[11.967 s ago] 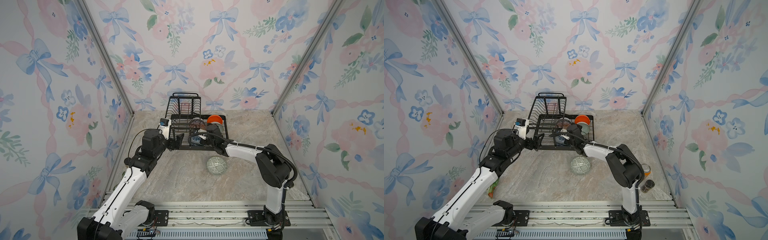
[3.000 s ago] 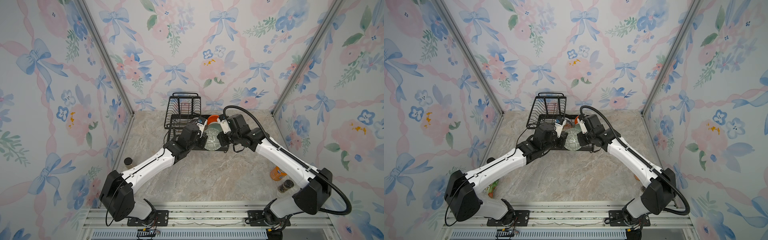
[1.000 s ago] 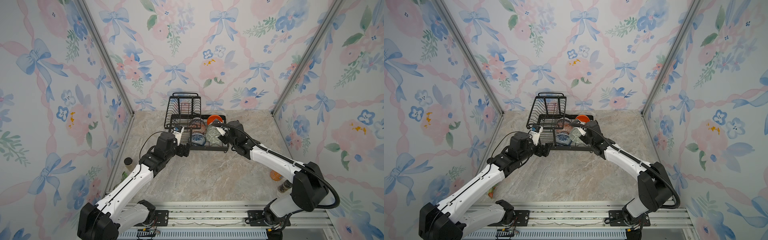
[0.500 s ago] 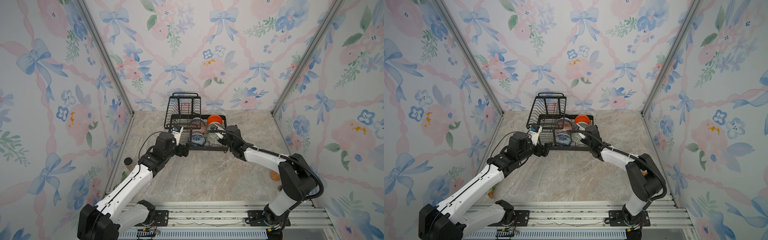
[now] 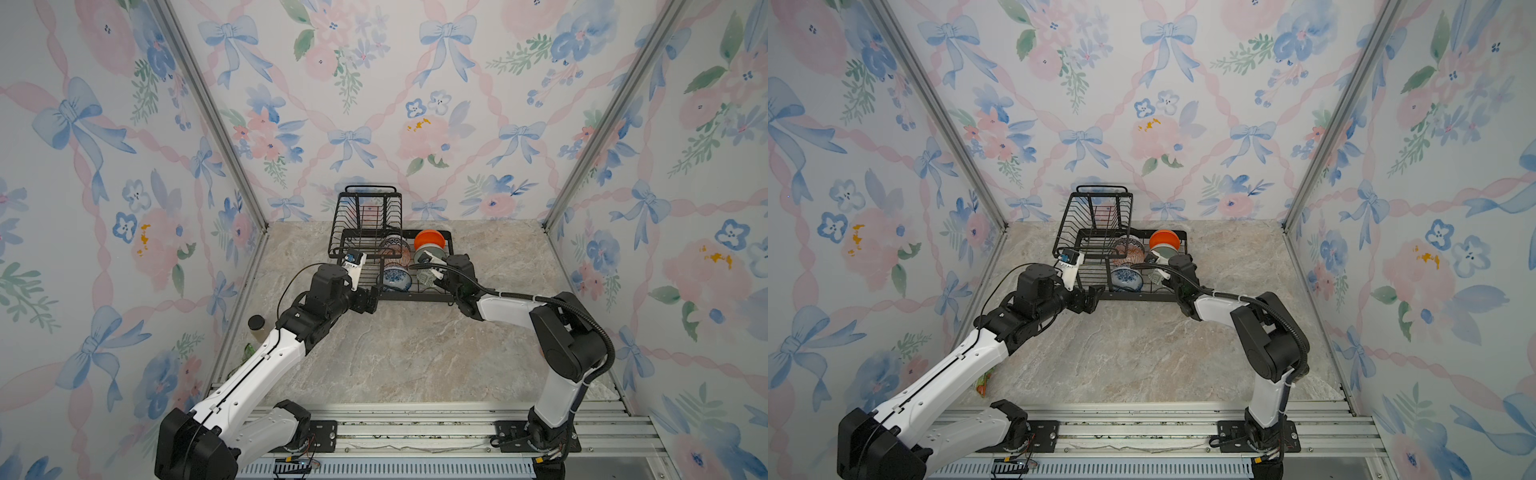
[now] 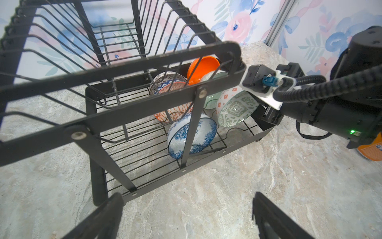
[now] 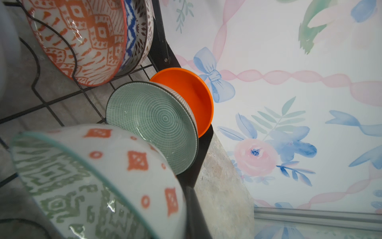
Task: Load the bowls into the dish rack
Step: 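Lower the bowl into the rack's lower tier with the right gripper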
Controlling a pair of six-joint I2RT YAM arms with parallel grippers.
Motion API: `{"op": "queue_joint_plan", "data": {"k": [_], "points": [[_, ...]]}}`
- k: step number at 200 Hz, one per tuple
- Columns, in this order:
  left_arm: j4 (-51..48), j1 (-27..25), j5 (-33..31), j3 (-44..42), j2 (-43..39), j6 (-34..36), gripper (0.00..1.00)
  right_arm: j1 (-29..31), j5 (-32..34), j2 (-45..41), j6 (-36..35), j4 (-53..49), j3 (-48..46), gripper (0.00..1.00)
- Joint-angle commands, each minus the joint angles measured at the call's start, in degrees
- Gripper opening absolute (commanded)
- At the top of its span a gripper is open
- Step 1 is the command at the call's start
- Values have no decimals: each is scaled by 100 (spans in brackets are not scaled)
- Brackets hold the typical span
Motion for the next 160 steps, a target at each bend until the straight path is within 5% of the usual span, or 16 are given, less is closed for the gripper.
{"op": "queue_joint_plan", "data": {"k": [1, 61, 160], "points": [[-94, 59, 79, -41, -8, 15, 98, -53, 118, 92, -191, 718, 81, 0], [-93, 77, 71, -50, 34, 23, 98, -49, -269, 149, -302, 867, 22, 0], [-91, 121, 78, -37, 71, 41, 98, -119, -963, -177, 115, -1031, 198, 0]]}}
